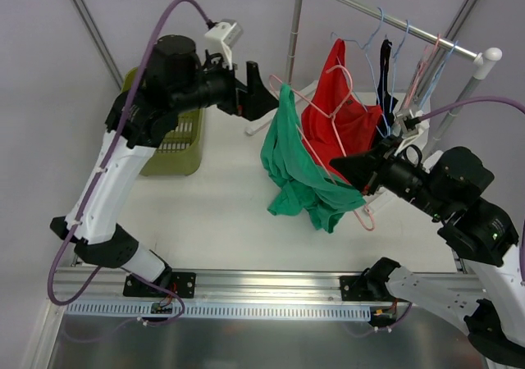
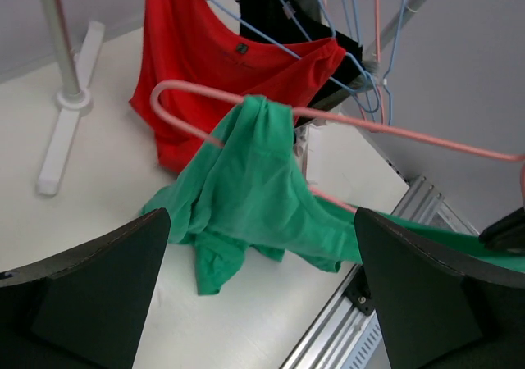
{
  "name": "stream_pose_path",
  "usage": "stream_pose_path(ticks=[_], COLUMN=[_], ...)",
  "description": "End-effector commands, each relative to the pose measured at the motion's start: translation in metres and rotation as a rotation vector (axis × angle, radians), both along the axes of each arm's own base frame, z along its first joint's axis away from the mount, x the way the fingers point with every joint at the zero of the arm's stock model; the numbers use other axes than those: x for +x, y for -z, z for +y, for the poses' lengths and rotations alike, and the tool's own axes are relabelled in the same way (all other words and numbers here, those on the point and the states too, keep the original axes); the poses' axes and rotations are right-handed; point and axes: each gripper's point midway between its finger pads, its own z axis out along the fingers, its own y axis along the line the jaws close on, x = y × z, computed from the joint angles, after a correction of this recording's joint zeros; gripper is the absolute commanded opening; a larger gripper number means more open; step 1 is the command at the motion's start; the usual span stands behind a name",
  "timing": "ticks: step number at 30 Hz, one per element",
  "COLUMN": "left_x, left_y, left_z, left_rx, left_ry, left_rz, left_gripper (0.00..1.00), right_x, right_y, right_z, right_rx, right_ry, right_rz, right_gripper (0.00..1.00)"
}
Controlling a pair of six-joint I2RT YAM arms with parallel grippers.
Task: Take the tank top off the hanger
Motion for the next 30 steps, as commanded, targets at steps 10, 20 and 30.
stream_pose_path(ticks=[10, 20, 30], left_x=[0.009, 0.031, 0.045], left_y=[0.012, 0.034, 0.019], left_z=[-0.064, -0.047, 0.066], left_rx=[0.011, 0.089, 0.091], left_ry=[0.091, -0.058, -0.573], left_rz=[-0.022, -0.027, -0.072], left_gripper=[0.68, 0.05, 0.00], right_x=[-0.023, -0.024, -0.048], right_y=[-0.033, -0.043, -0.030], right_z=[-0.003, 0.002, 0.001], right_rx=[0.089, 0.088, 0.014], right_ry=[-0.065, -0.097, -0.213], right_rz=[-0.024, -0.040, -0.085], right_gripper=[0.00, 0.00, 0.00])
